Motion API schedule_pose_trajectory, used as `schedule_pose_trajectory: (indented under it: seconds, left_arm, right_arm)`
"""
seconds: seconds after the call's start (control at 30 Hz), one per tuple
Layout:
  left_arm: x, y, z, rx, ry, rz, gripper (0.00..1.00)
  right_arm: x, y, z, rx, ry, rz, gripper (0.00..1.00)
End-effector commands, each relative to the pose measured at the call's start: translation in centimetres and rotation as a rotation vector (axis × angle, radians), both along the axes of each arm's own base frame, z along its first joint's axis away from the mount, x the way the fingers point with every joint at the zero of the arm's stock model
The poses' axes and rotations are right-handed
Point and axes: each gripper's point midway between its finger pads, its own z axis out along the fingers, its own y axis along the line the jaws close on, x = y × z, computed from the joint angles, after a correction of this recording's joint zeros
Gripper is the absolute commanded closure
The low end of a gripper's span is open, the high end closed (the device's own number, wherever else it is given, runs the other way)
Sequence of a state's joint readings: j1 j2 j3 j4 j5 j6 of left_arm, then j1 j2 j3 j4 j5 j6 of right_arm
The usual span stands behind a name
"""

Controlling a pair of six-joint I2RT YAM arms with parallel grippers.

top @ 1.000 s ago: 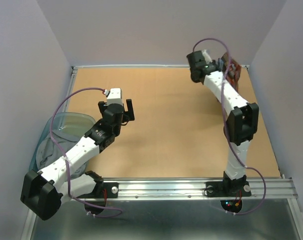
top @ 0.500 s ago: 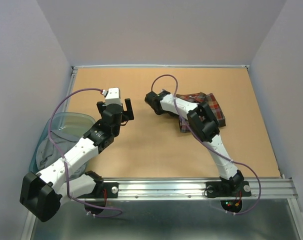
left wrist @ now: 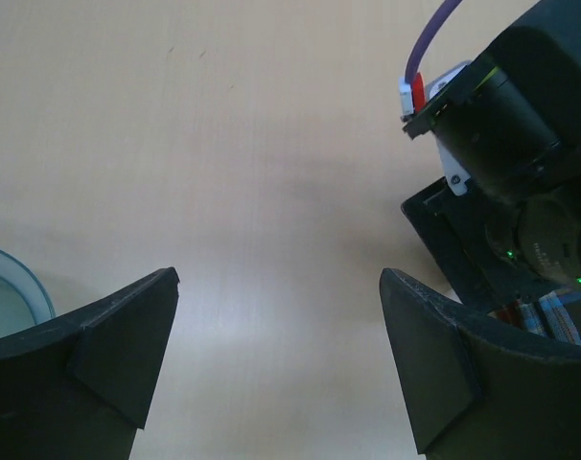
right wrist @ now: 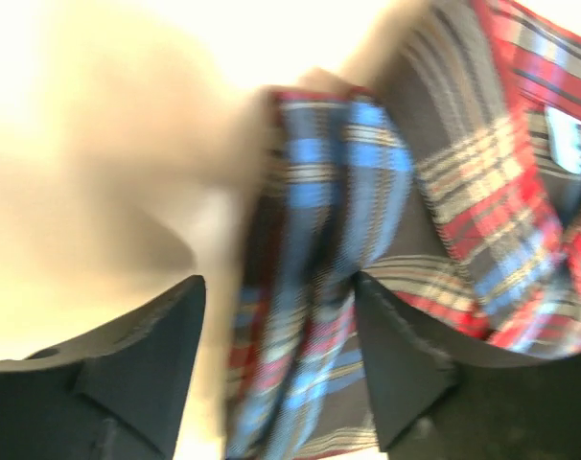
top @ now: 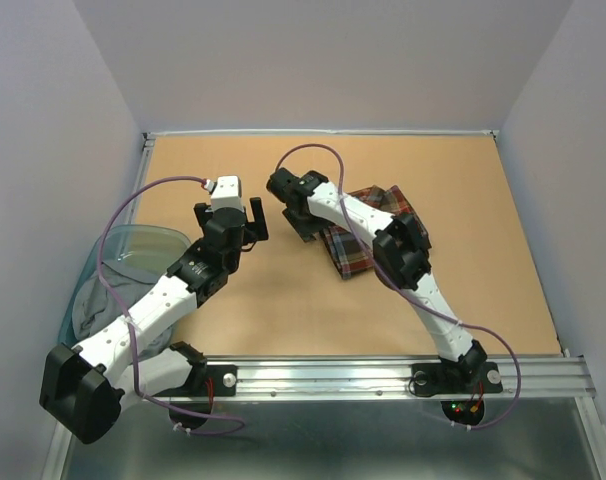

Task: Fold and stack the long sleeve shirts
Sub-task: Fold the shirt, then neatly place the folded shirt to the corner

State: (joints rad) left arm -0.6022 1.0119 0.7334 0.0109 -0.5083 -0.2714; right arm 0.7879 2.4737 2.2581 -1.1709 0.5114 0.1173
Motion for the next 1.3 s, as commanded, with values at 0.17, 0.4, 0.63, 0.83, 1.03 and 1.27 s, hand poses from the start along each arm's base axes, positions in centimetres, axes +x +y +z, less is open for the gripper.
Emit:
schedule_pose_trajectory:
  seconds: [0.17,0.4,0.63,0.83,1.03,1.27]
  left_arm:
    - [0.5,-0.7,1.5,-0.048,-0.041,-0.013,0.02]
    - [0.7,-1.1,0.8,-0.040,-0.021,-0.022,0.03]
    - [0.9,-5.0,-0.7,-0.146,0.073,-0.145,0.07]
    - [2.7,-10.4,-1.7,-0.357,0.192,-0.209,0.18]
    - [7.1,-14.3,-6.4,-0.454,0.347,-0.210,0.21]
    - [10.4,-16.9,-9.8,-0.520,0.459,-0.253,0.26]
  right_arm:
    - [-0.6,0.7,11.5,0.391,-0.114,-0.044,0.26]
    - [-1.8,-5.3,8.0,0.478,-0.078,-0.146,0.40]
    - [-2.1,-3.1,6.6,0.654,-0.084,-0.160,0.45]
    - [0.1,-1.8,7.8,0.704,-0.150,-0.138,0.51]
    - [2.0,-0.8,7.1,0.727,-0.191,-0.160,0.51]
    - [3.8,-0.9,6.4,0.730,-0.217,-0.209,0.52]
